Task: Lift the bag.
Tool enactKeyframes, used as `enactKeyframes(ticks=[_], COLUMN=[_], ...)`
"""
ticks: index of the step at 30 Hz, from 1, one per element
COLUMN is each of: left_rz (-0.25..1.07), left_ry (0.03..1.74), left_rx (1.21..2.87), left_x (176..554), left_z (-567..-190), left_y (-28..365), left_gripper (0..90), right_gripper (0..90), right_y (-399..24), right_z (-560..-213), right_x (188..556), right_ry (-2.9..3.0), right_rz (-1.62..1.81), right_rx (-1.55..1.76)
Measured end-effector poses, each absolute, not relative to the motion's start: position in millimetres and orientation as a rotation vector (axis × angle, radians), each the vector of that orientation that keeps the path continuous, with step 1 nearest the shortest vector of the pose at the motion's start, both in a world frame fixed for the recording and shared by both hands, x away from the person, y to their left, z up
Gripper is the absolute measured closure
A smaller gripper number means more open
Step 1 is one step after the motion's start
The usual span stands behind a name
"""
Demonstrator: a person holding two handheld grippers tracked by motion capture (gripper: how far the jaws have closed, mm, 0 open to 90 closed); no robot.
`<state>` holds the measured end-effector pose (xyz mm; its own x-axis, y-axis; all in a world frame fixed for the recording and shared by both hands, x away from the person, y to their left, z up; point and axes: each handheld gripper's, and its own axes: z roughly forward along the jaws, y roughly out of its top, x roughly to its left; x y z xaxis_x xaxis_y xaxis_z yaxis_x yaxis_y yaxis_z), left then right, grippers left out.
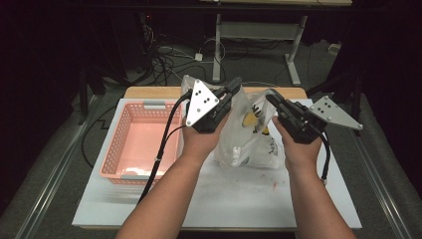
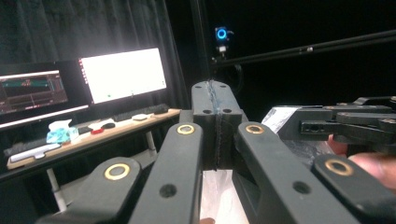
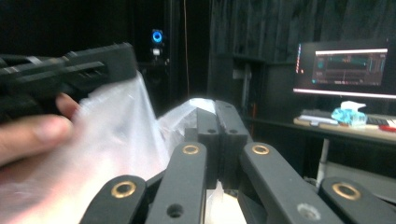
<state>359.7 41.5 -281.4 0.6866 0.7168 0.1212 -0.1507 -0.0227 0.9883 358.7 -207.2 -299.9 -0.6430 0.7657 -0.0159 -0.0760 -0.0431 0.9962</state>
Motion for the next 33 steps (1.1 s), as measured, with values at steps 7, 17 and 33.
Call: enactKeyframes(ticks=[7,17,33], left_rz=[0.737,0.741,0.676], left_ry=[0.485,0.547,0.640], left_rx=[1.379,1.456,1.593], left_x=[362,382,410], left_z=[-269,-290,-320], left_y=[37,35,29], left_gripper=[88.5,88.5,87.2], right_gripper=[90.0,90.0,90.0], right_y=[-194,-209,-247], right_z=[-275,-298,-326], right_x=[355,383,413], right_ry=[1.533,1.583,1.651], right_rz=[1.815,1.689,1.526], right_rx=[0.687,0.826,0.964])
